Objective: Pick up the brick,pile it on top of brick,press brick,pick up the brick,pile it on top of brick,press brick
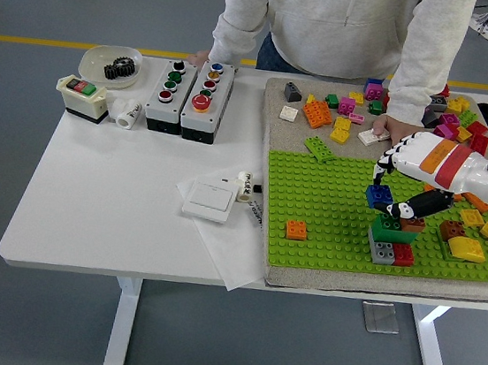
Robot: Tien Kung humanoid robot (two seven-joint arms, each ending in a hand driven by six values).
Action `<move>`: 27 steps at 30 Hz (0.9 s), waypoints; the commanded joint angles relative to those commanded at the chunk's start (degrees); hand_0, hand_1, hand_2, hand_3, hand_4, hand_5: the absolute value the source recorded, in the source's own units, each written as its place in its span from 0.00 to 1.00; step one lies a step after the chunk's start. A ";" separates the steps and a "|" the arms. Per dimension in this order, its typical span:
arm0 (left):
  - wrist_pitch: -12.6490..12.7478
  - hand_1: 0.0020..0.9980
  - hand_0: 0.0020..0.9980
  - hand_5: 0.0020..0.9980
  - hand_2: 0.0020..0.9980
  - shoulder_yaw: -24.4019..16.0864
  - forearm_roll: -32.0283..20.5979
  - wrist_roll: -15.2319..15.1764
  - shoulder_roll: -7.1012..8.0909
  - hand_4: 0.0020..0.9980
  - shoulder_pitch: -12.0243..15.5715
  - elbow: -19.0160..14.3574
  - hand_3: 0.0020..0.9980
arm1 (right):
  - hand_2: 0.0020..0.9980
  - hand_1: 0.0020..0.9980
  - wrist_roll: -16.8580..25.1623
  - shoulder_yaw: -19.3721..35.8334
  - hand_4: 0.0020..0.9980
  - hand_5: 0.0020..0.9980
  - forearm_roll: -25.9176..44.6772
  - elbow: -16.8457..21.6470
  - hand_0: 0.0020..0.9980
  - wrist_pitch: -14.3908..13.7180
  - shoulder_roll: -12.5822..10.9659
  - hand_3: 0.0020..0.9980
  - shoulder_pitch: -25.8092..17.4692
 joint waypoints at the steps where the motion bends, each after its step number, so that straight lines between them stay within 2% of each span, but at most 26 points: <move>1: -0.02 0.74 0.76 0.59 0.75 -0.04 0.05 0.00 -0.01 0.66 0.05 0.00 0.59 | 0.56 0.53 0.00 0.03 0.67 0.53 0.07 -0.02 0.54 -0.01 -0.03 0.51 -0.11; 20: -0.50 0.74 0.76 0.59 0.75 -0.35 0.72 -0.11 -0.26 0.66 0.91 -0.12 0.59 | 0.56 0.53 0.00 -0.45 0.67 0.53 1.80 -3.42 0.54 -0.87 1.08 0.51 -2.43; 27: -0.40 0.74 0.76 0.59 0.75 0.03 0.31 -0.33 -0.34 0.66 0.81 -0.13 0.59 | 0.56 0.53 0.00 0.28 0.67 0.53 1.92 -3.82 0.54 -0.91 0.76 0.51 -2.95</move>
